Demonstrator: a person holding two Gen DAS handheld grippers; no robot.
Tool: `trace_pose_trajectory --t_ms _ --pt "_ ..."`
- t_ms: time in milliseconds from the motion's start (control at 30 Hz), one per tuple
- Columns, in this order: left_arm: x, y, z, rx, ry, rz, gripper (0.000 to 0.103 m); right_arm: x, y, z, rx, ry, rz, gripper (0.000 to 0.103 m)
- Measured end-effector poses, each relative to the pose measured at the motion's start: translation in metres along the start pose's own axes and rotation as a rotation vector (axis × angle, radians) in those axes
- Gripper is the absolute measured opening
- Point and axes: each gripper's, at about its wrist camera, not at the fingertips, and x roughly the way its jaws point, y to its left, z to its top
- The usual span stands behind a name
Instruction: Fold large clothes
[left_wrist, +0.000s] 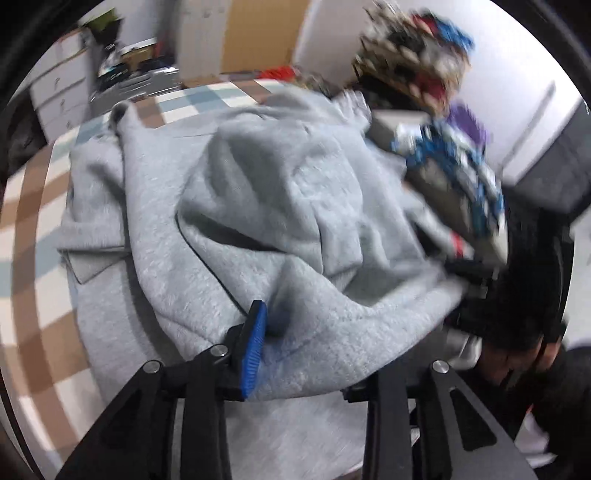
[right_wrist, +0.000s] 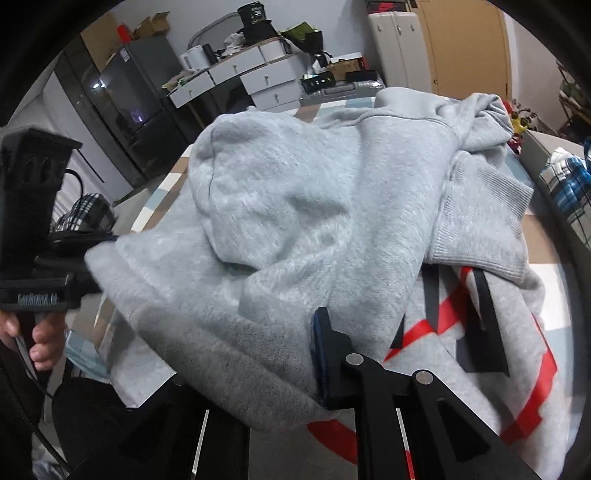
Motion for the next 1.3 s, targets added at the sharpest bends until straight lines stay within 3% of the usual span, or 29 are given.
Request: trace_pose_trajectory --t_ms 100,167,200,233,267,300,333,533,633,767,867,967,1033,1100,1133,1167,1200,1233,1300 --pt "0.010 -0.011 -0.006 0.098 0.061 0.088 0.028 -0.001 -0.007 0.007 0.025 0.006 0.016 0.013" --pt "0.011 -0.011 -0.007 0.103 0.076 0.085 0.030 0.003 -0.005 0.008 0.016 0.017 0.005 0.015" --pt "0.012 -0.010 -0.007 0.098 0.081 0.062 0.034 0.008 -0.003 0.013 0.015 0.023 0.005 0.020" --pt "0.009 -0.009 -0.007 0.077 0.067 0.007 0.051 0.012 -0.003 0.016 0.025 0.029 0.011 0.026" --pt "0.004 -0.007 -0.006 0.063 0.049 -0.029 0.071 0.015 -0.002 0.016 0.040 0.034 0.020 0.053" --pt "0.000 -0.006 -0.005 0.041 0.015 -0.072 0.078 0.016 -0.002 0.018 0.059 0.030 0.013 0.072" --pt "-0.007 -0.003 -0.006 0.031 -0.009 -0.091 0.081 0.015 0.000 0.020 0.060 0.011 0.010 0.076" --pt "-0.018 0.009 0.000 -0.077 -0.047 -0.089 0.081 -0.013 0.007 0.013 0.034 -0.070 0.057 0.087" --pt "-0.030 0.021 0.006 -0.149 -0.106 -0.085 0.081 -0.041 0.001 0.007 0.047 -0.164 0.142 0.102" --pt "-0.028 0.038 0.025 -0.278 -0.123 -0.131 0.081 -0.075 -0.018 0.003 0.153 -0.316 0.271 0.103" --pt "-0.012 0.044 0.045 -0.367 -0.103 -0.212 0.081 -0.076 -0.034 0.004 0.260 -0.326 0.342 0.103" --pt "0.008 0.039 0.066 -0.383 -0.085 -0.206 0.081 -0.078 -0.045 0.004 0.323 -0.323 0.377 0.103" --pt "0.027 0.036 0.078 -0.375 -0.038 -0.145 0.081 -0.082 -0.049 0.004 0.335 -0.335 0.400 0.103" --pt "0.043 0.039 0.082 -0.404 0.000 -0.132 0.081 -0.086 -0.050 0.004 0.330 -0.353 0.398 0.103" --pt "0.046 0.042 0.084 -0.417 0.011 -0.126 0.071 -0.088 -0.051 0.004 0.328 -0.358 0.398 0.103" --pt "0.050 0.045 0.085 -0.430 0.018 -0.119 0.043 -0.088 -0.051 0.005 0.324 -0.357 0.406 0.103" --pt "0.057 0.048 0.088 -0.443 0.031 -0.100 0.030 -0.089 -0.050 0.004 0.322 -0.351 0.410 0.103" --pt "0.058 0.049 0.089 -0.452 0.036 -0.096 0.021 -0.089 -0.050 0.004 0.322 -0.346 0.411 0.103" --pt "0.054 0.054 0.095 -0.484 0.003 -0.113 0.017 -0.087 -0.052 0.005 0.324 -0.338 0.420 0.103"
